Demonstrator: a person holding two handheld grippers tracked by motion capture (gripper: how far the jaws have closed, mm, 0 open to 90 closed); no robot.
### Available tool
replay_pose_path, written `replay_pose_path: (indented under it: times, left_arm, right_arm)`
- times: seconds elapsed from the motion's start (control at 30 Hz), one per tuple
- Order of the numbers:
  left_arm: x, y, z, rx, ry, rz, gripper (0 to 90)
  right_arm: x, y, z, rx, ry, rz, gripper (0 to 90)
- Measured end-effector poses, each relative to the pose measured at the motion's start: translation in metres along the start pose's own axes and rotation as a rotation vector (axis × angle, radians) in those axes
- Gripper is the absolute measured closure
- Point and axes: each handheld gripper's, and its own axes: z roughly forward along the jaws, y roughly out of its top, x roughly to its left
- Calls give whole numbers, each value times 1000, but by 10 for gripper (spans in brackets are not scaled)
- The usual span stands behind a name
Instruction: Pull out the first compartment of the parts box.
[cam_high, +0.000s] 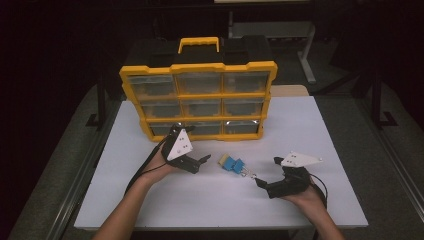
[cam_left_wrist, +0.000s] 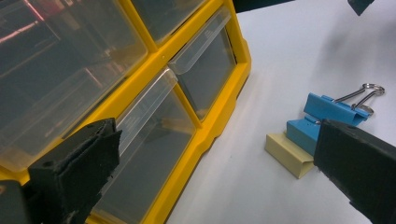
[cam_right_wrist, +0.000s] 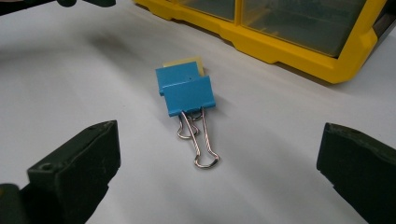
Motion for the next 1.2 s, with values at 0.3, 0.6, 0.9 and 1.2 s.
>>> replay_pose_path:
  times: [0.3,0.6,0.9,1.2]
  left_arm:
    - [1,1,-2,-4,16,18,0]
    - [-2,2,-2,4,40,64,0]
    - [-7,2,-1,26,63,144,0]
    - [-11,4,0,38,92,233,0]
  right_arm:
    - [-4,-1,-3,-9,-8,5,0]
    - [-3,-1,-3,-19,-8,2,0]
    - [-3,-2,-3,-18,-8,-1,0]
    - [-3,-1,-4,-26,-13,2,0]
